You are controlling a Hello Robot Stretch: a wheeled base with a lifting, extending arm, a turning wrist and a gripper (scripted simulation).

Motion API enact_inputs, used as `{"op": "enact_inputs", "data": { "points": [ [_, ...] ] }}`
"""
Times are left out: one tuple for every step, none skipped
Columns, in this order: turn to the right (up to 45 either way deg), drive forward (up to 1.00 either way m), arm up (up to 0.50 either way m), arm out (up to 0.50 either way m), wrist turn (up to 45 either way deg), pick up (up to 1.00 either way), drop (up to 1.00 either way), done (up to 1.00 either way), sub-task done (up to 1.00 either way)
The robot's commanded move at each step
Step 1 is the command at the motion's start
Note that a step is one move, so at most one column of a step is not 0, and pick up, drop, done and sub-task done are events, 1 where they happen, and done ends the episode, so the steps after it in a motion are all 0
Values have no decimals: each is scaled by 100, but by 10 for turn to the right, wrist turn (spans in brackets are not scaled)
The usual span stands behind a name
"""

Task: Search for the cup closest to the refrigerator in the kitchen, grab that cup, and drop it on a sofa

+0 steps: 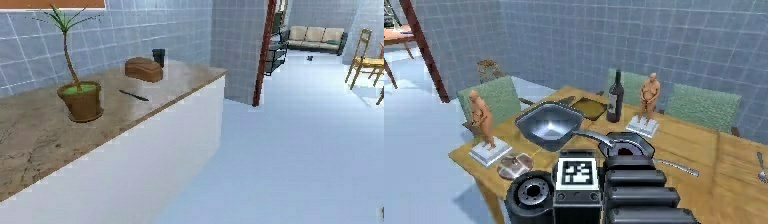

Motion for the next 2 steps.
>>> {"op": "enact_inputs", "data": {
  "points": [
    [-450,0,0,0,0,0,0,0,0],
    [-90,0,0,0,0,0,0,0,0]
  ]
}}
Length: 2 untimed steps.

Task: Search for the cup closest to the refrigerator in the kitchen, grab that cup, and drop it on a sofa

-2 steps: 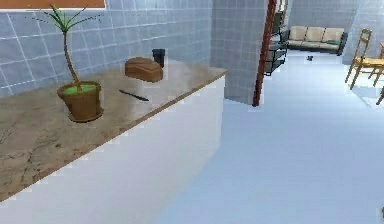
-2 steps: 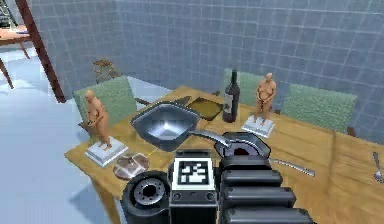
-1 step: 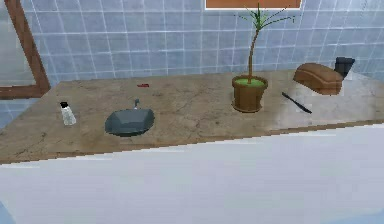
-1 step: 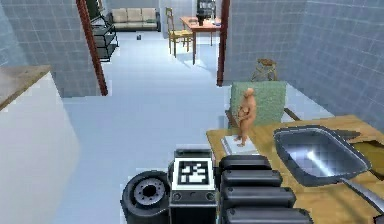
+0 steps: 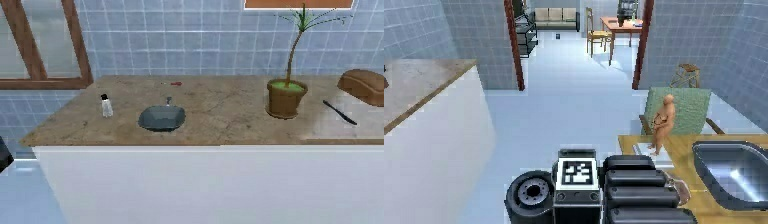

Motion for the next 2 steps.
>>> {"op": "enact_inputs", "data": {
  "points": [
    [0,10,0,0,0,0,0,0,0],
    [450,0,0,0,0,0,0,0,0]
  ]
}}
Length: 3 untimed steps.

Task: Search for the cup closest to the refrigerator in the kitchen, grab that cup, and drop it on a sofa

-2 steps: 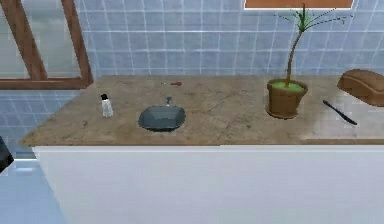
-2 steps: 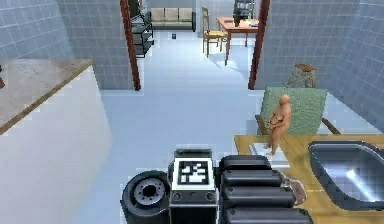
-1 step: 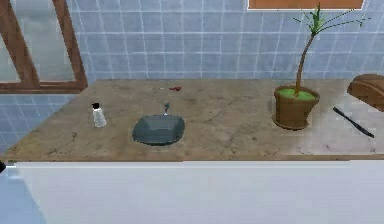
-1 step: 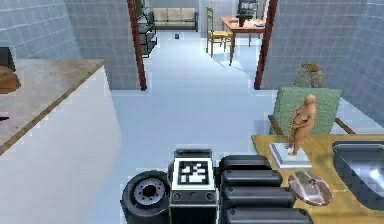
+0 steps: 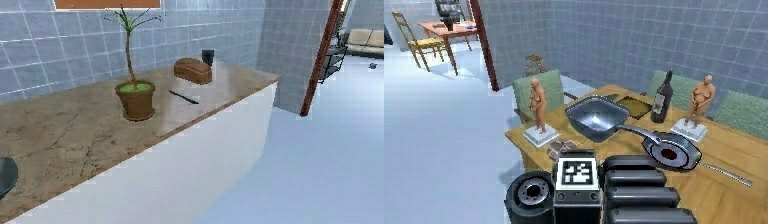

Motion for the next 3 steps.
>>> {"op": "enact_inputs", "data": {
  "points": [
    [360,0,0,0,0,0,0,0,0],
    [0,100,0,0,0,0,0,0,0],
    [0,20,0,0,0,0,0,0,0]
  ]
}}
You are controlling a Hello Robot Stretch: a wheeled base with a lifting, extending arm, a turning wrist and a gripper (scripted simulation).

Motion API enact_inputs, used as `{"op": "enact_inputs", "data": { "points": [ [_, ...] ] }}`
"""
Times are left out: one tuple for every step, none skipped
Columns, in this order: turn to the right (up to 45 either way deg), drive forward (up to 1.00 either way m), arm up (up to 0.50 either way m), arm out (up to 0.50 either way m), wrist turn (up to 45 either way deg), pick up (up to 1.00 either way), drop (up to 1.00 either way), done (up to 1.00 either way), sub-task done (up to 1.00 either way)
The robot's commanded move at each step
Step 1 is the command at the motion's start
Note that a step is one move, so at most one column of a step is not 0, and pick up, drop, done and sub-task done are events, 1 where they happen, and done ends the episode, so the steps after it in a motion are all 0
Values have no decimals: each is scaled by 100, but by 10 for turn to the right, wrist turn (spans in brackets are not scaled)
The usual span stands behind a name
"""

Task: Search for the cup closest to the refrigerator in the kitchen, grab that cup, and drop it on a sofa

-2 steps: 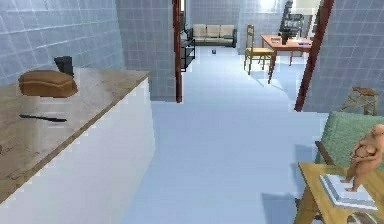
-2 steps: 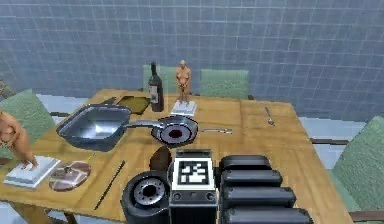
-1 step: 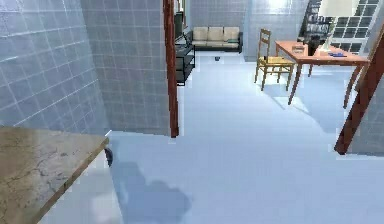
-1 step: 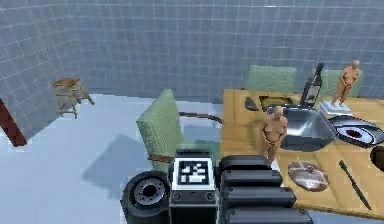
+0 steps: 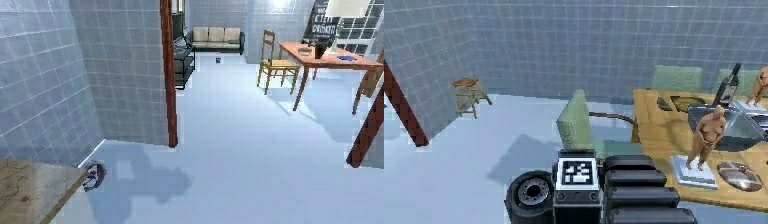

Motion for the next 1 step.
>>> {"op": "enact_inputs", "data": {
  "points": [
    [300,0,0,0,0,0,0,0,0]
  ]
}}
